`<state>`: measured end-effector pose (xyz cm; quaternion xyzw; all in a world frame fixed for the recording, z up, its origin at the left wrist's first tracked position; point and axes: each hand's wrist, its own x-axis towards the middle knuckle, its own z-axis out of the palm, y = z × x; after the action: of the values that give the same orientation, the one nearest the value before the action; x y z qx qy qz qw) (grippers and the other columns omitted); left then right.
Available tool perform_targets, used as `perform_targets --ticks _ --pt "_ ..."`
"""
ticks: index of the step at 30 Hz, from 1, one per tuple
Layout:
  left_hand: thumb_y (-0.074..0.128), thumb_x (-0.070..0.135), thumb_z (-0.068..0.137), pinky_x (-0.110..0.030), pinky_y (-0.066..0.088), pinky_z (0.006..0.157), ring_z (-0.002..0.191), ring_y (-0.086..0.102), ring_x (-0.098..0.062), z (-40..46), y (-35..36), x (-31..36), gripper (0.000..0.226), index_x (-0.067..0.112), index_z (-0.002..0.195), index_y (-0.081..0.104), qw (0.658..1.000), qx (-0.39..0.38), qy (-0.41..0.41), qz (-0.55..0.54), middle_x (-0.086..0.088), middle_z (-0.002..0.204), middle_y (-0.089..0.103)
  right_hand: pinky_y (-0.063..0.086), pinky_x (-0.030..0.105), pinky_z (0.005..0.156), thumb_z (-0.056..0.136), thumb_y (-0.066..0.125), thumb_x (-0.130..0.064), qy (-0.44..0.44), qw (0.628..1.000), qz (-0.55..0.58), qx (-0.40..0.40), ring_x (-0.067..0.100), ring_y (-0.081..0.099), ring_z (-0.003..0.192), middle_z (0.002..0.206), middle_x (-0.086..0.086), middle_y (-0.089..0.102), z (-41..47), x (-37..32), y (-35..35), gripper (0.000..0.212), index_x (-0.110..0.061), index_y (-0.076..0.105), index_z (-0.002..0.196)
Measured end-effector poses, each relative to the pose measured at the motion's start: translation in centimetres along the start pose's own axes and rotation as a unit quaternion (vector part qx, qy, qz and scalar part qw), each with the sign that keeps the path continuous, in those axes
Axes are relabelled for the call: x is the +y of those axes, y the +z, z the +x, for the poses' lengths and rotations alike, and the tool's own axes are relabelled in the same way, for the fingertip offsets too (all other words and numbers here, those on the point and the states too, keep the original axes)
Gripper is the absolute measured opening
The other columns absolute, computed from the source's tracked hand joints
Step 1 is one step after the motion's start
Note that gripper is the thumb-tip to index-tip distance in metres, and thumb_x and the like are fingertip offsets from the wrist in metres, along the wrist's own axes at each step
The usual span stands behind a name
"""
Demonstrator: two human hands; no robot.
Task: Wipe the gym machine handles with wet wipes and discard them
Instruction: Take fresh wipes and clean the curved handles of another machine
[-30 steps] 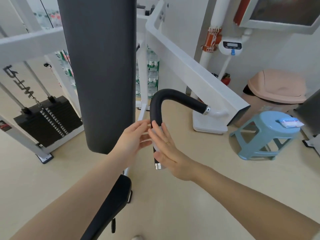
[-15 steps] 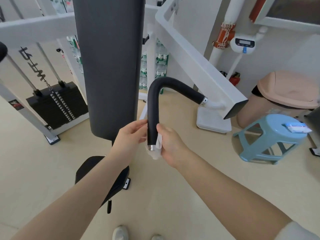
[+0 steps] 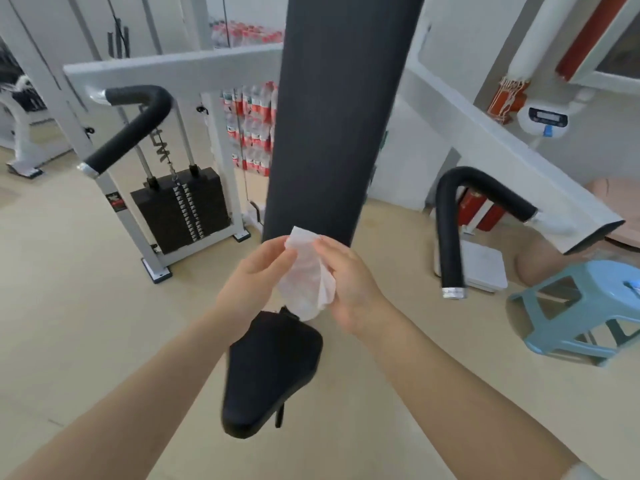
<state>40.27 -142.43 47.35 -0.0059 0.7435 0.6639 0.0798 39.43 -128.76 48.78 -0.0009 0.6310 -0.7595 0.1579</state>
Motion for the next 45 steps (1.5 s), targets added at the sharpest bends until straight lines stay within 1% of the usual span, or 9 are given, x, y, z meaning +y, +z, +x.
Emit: perform_targets --ticks 8,14,18,23,29,31,34,40,45 --pt "0.064 0.016 0.085 -0.038 0.053 0.089 0.093 0.067 -0.023 -0.5 -18.1 -0.1 0.016 0.013 0.101 0.065 0.995 -0.036 -0.051 0.076 -0.006 0.098 0.071 0.052 0.038 0.085 0.099 0.039 -0.030 0.056 0.998 0.015 0.016 0.023 0.064 0.097 0.107 0.010 0.066 5.7 1.7 14.7 0.031 -0.017 0.060 0.117" --pt "0.062 0.004 0.085 -0.011 0.049 0.052 0.065 0.066 -0.006 4.0 -26.1 1.3 0.006 0.008 0.089 0.063 0.998 -0.030 -0.016 0.045 -0.003 0.078 0.067 0.052 0.033 0.078 0.099 0.041 -0.015 0.092 0.993 0.063 0.046 0.024 0.062 0.100 0.116 0.012 0.065 12.7 1.8 17.6 0.030 -0.010 0.058 0.123" --pt "0.062 0.003 0.085 -0.025 0.057 0.076 0.086 0.069 -0.015 9.0 -30.3 1.8 0.018 0.013 0.100 0.063 0.998 -0.041 -0.001 0.037 -0.005 0.096 0.070 0.052 0.032 0.080 0.095 0.045 -0.007 0.076 0.986 0.137 0.061 0.024 0.062 0.100 0.118 0.014 0.064 17.9 0.8 18.6 0.031 -0.003 0.057 0.123" --pt "0.055 -0.001 0.087 -0.024 0.056 0.073 0.085 0.068 -0.009 16.7 -34.6 4.5 0.030 0.024 0.102 0.060 0.999 -0.042 0.028 0.014 0.008 0.094 0.069 0.056 0.030 0.066 0.094 0.047 -0.008 0.109 0.988 0.087 0.062 0.020 0.065 0.087 0.103 0.009 0.067 24.2 -4.0 21.7 0.026 -0.002 0.060 0.115" --pt "0.047 0.006 0.090 -0.025 0.040 0.090 0.103 0.052 -0.007 23.9 -39.6 5.6 0.037 0.023 0.124 0.050 0.965 0.051 0.143 0.215 0.010 0.114 0.057 0.048 0.036 0.086 0.094 0.049 -0.018 -0.022 0.974 0.128 0.185 0.021 0.058 0.094 0.101 0.007 0.061 31.0 -9.4 26.4 0.013 -0.013 0.059 0.102" --pt "0.047 0.010 0.092 -0.024 0.039 0.090 0.101 0.052 -0.008 26.3 -41.8 5.3 0.031 0.020 0.121 0.055 0.946 0.036 0.171 0.273 0.009 0.111 0.056 0.044 0.035 0.082 0.093 0.048 -0.020 -0.117 0.956 -0.004 0.269 0.017 0.055 0.085 0.089 0.001 0.057 33.7 -10.0 28.3 0.009 -0.019 0.056 0.088" --pt "0.052 0.012 0.091 -0.026 0.037 0.090 0.103 0.052 -0.016 30.1 -44.8 4.9 0.028 0.017 0.118 0.059 0.890 0.019 0.254 0.378 0.003 0.111 0.059 0.040 0.033 0.080 0.090 0.047 -0.023 -0.293 0.808 -0.393 0.327 0.020 0.051 0.091 0.095 0.005 0.057 37.7 -9.3 30.3 0.015 -0.011 0.053 0.084" --pt "0.081 0.028 0.065 -0.043 0.044 0.083 0.101 0.060 -0.029 35.7 -48.0 3.8 0.037 0.016 0.098 0.070 0.726 -0.038 0.356 0.587 -0.001 0.098 0.071 0.018 0.039 0.113 0.093 0.038 -0.049 -0.152 0.680 -0.709 0.105 0.023 0.037 0.130 0.127 0.002 0.050 44.0 -4.1 32.9 0.040 -0.015 0.046 0.115" --pt "0.089 0.023 0.040 -0.033 0.045 0.066 0.071 0.066 -0.023 38.7 -48.9 3.0 0.046 0.016 0.081 0.070 0.698 -0.027 0.402 0.593 0.004 0.062 0.067 0.029 0.043 0.106 0.094 0.024 -0.052 -0.098 0.725 -0.670 0.127 0.024 0.040 0.126 0.134 -0.002 0.051 44.8 -5.4 32.6 0.050 -0.026 0.032 0.136"
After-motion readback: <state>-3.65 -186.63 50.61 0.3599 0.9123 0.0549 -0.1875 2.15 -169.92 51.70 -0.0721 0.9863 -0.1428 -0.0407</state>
